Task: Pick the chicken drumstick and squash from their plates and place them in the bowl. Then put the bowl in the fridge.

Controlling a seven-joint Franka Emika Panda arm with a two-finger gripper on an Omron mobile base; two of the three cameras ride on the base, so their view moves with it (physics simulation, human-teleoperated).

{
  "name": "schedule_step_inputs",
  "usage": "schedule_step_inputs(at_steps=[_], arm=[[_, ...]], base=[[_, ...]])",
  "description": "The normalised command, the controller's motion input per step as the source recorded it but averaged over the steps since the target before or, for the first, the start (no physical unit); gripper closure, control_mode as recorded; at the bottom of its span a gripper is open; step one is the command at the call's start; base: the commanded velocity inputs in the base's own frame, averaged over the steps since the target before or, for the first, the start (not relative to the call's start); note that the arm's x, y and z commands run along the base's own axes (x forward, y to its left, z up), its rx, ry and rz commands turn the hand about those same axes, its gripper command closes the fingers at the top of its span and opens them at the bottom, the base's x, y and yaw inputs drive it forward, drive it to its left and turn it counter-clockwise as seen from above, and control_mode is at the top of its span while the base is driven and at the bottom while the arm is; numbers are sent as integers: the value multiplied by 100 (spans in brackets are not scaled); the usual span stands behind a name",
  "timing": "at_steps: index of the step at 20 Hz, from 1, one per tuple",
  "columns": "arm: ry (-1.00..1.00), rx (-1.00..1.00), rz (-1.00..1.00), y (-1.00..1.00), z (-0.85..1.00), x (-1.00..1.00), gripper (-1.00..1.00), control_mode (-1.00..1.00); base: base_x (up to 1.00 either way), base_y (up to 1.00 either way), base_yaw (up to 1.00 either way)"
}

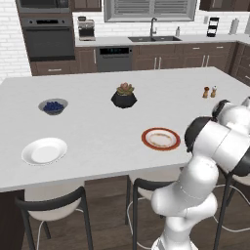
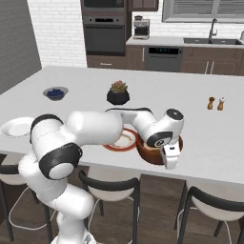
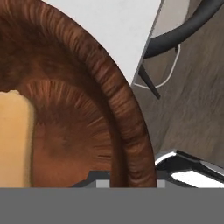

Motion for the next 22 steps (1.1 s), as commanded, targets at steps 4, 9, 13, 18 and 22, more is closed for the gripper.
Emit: schedule_step_inputs(at_steps=[4, 9, 13, 18, 22], arm=[[0, 0, 5, 86, 50, -96, 100, -100], [0, 0, 1, 85, 60, -82, 100, -100], [0, 0, 0, 99, 44, -94, 100, -100], [0, 0, 0, 73, 30, -90, 100, -100], [0, -1, 1, 70, 40, -66, 100, -100]], base=[[0, 0, 0], [0, 0, 0], [0, 0, 0], [0, 0, 0], [0, 0, 0]])
